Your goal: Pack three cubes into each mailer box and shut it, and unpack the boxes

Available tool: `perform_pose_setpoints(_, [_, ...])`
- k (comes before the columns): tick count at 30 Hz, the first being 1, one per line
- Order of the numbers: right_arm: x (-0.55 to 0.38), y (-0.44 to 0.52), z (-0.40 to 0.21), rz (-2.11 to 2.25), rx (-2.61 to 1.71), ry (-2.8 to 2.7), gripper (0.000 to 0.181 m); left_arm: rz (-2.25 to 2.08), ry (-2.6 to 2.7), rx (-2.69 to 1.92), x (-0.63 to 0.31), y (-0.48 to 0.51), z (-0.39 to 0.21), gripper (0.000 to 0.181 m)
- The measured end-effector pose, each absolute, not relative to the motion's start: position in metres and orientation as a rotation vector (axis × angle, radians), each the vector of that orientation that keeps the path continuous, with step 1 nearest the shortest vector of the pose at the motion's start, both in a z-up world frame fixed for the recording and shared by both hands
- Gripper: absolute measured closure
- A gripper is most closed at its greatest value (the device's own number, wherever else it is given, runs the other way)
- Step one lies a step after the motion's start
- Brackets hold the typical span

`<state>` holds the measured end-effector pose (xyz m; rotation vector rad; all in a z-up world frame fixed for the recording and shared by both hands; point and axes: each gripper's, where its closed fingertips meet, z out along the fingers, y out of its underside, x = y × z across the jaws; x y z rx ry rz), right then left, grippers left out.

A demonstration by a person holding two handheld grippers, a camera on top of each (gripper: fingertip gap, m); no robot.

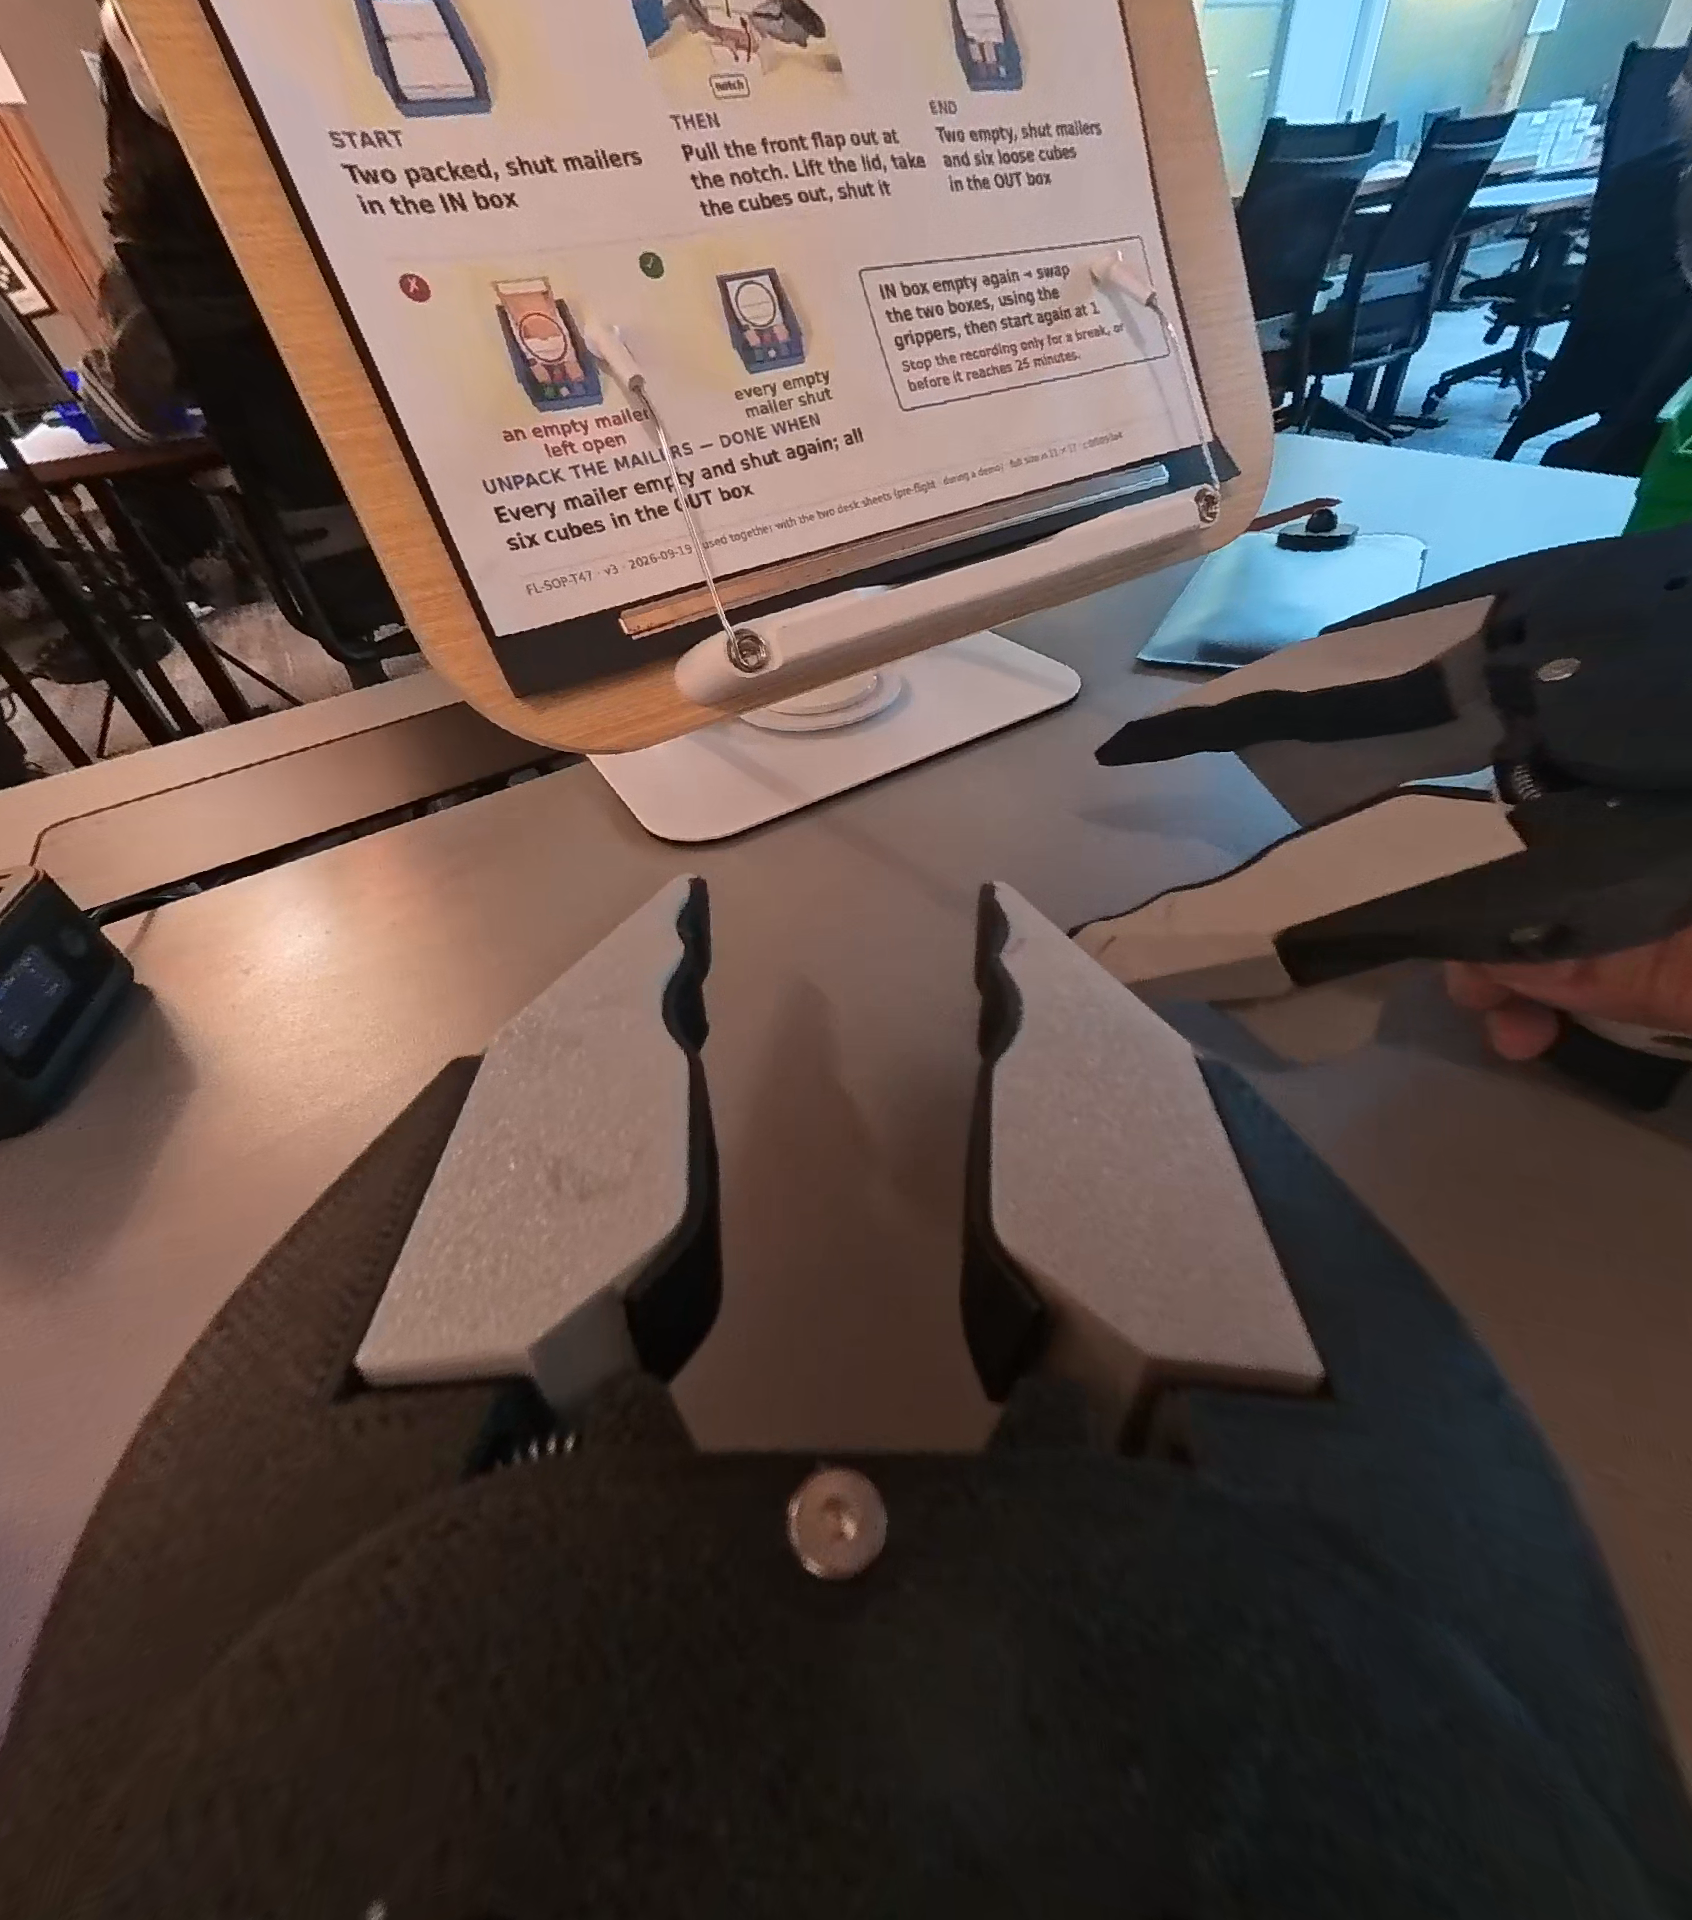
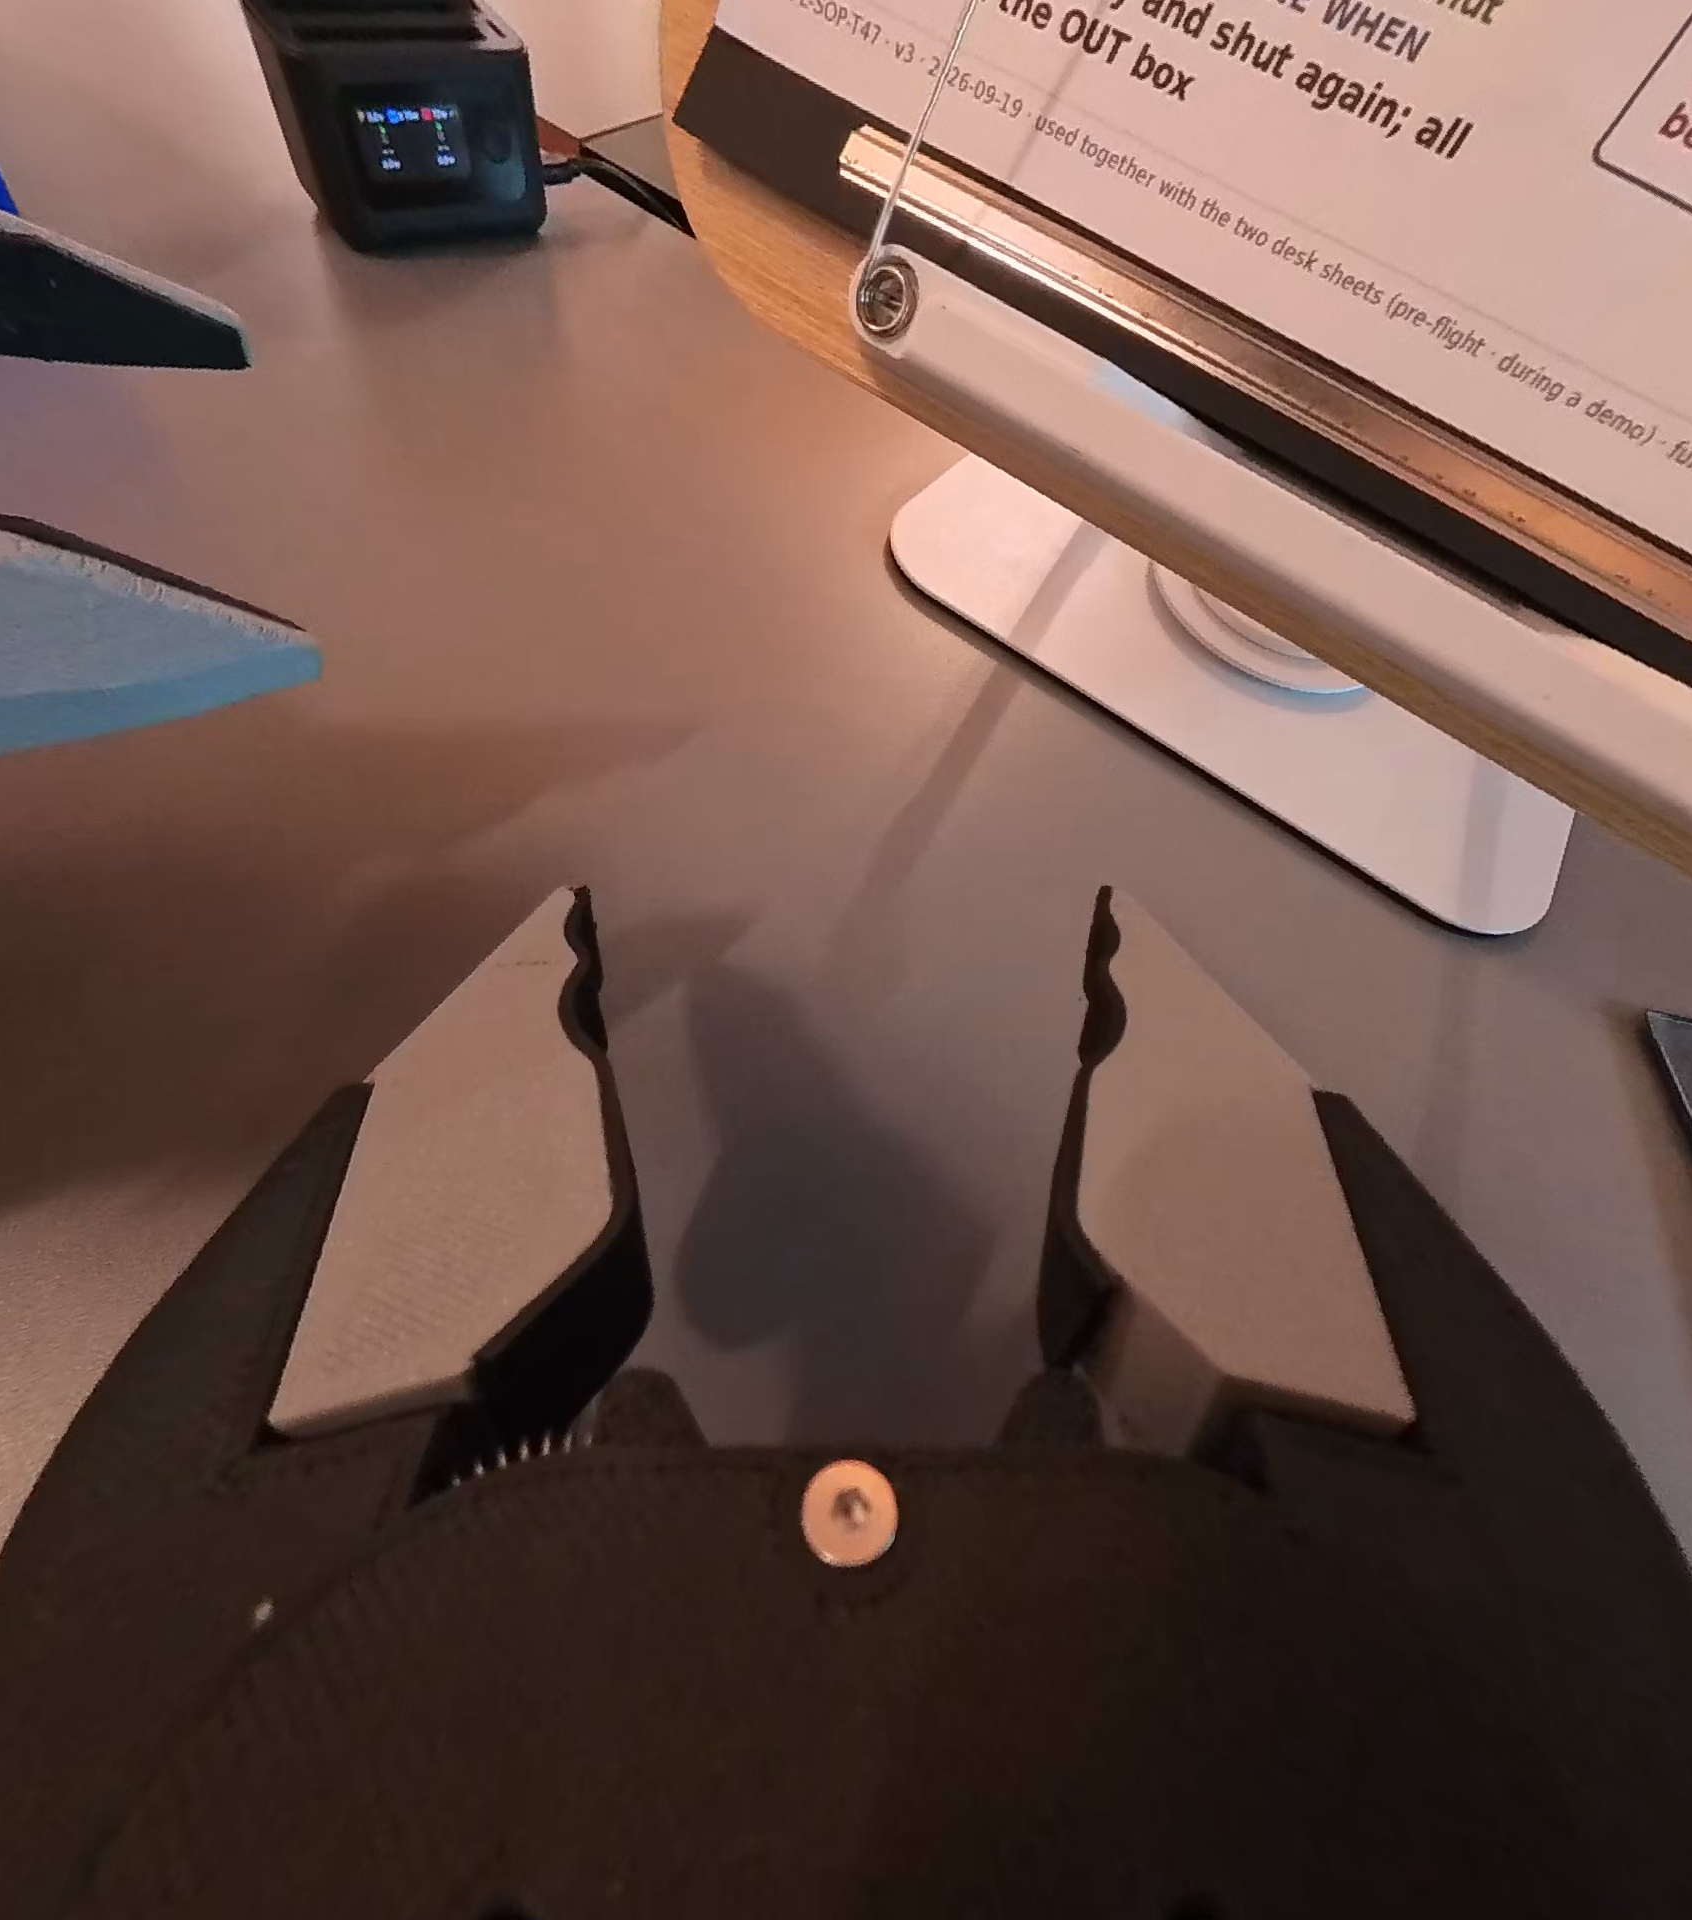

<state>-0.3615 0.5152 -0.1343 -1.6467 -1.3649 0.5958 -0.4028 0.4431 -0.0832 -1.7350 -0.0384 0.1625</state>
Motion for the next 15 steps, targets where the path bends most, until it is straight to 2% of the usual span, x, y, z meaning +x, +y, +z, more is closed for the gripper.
perform_pose_setpoints(8, [-0.361,0.515,-0.134,0.604,-1.648,-1.364,0.09,0.22,-0.046,-1.751,-0.404,0.442,-0.085,0.14])
perform_pose_setpoints(15, [-0.361,0.515,-0.135,0.622,-1.661,-1.363,0.09,0.224,0.002,-1.766,-0.389,0.44,-0.087,0.131])
